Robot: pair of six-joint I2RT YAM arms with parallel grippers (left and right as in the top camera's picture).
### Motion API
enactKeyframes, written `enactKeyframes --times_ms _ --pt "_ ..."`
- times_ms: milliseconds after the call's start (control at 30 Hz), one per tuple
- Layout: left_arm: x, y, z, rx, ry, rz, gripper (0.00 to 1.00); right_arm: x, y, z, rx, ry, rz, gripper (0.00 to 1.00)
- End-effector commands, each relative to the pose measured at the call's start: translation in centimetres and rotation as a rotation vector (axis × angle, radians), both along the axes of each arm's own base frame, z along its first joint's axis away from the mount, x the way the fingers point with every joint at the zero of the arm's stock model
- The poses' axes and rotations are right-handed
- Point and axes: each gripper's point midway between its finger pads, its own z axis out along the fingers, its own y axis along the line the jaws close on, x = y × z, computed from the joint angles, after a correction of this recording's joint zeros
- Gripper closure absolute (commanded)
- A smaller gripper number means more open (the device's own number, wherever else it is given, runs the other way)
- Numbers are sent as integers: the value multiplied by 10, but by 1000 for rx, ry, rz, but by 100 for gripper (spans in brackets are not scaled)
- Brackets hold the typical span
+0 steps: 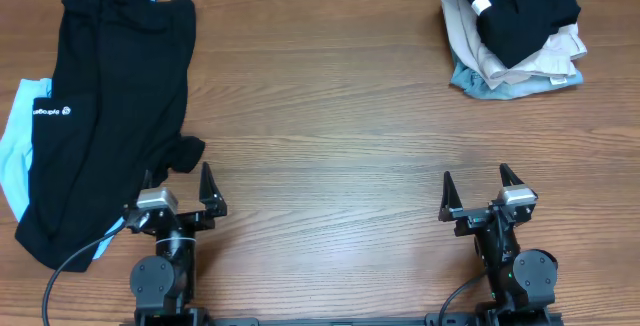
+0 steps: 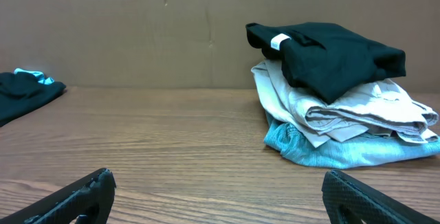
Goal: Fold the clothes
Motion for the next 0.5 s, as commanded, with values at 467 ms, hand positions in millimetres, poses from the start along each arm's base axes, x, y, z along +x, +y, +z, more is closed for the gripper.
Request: enactKeyframes --times_ms 467 --pt "-9 -1 -21 10 68 -13 0 0 0 -1 1 -8 -1 0"
